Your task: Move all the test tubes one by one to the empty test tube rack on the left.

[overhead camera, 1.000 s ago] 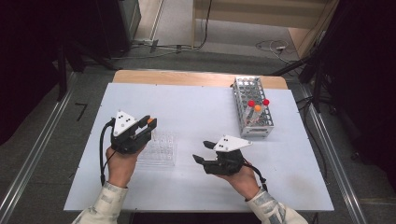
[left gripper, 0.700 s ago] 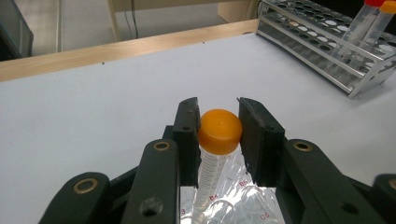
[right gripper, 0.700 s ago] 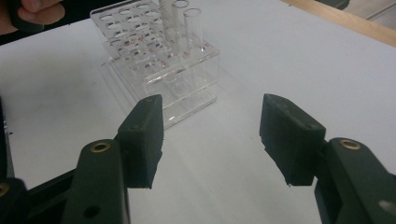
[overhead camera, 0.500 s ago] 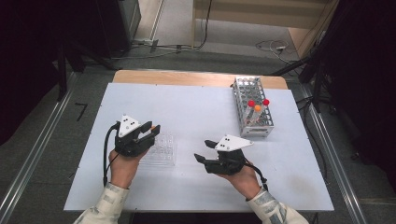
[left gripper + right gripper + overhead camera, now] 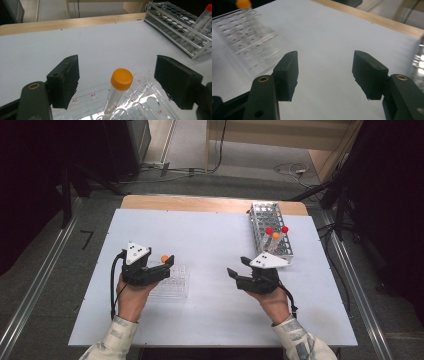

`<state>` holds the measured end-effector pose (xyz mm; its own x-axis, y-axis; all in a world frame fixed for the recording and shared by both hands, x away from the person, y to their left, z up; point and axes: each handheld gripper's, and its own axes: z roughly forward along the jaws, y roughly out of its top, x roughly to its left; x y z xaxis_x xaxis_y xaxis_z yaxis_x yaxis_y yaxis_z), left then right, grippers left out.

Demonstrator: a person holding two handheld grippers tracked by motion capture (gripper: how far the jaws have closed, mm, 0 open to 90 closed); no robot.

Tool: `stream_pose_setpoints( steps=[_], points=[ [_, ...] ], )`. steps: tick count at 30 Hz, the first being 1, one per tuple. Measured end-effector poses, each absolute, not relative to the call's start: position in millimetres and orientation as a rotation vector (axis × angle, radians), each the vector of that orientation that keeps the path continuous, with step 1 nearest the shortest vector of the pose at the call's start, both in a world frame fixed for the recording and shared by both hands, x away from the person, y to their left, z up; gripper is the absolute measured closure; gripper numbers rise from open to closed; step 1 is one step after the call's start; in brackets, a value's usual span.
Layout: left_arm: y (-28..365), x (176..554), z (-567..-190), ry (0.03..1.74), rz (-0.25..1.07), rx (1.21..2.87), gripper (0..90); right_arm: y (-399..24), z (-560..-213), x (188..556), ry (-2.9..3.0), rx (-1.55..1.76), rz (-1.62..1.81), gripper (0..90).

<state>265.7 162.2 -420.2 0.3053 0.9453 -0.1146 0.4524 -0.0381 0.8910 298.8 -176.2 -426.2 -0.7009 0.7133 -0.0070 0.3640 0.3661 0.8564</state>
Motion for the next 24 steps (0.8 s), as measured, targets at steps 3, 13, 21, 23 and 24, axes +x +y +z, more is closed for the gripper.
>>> stream_pose_setpoints(
  steps=[3,13,21,23,24],
  points=[
    [161.5,265.7,-420.1,1.289,0.666,1.642,19.6,-191.0,-422.3,306.5,2.192,1.007,1.249,35.8],
    [161.2,265.5,-418.5,1.289,0.661,1.635,12.9,-242.7,-414.7,333.5,1.997,1.172,1.155,36.0],
    [161.5,266.6,-417.7,1.292,0.612,1.618,9.7,-259.8,-425.5,354.7,1.939,1.239,1.088,39.8],
    [162.2,266.6,-417.7,1.290,0.606,1.606,7.9,-260.1,-428.6,359.7,1.939,1.246,1.093,43.6],
    [162.9,266.4,-417.4,1.288,0.607,1.606,7.7,-259.8,-430.1,361.9,1.933,1.252,1.090,45.3]
  ],
)
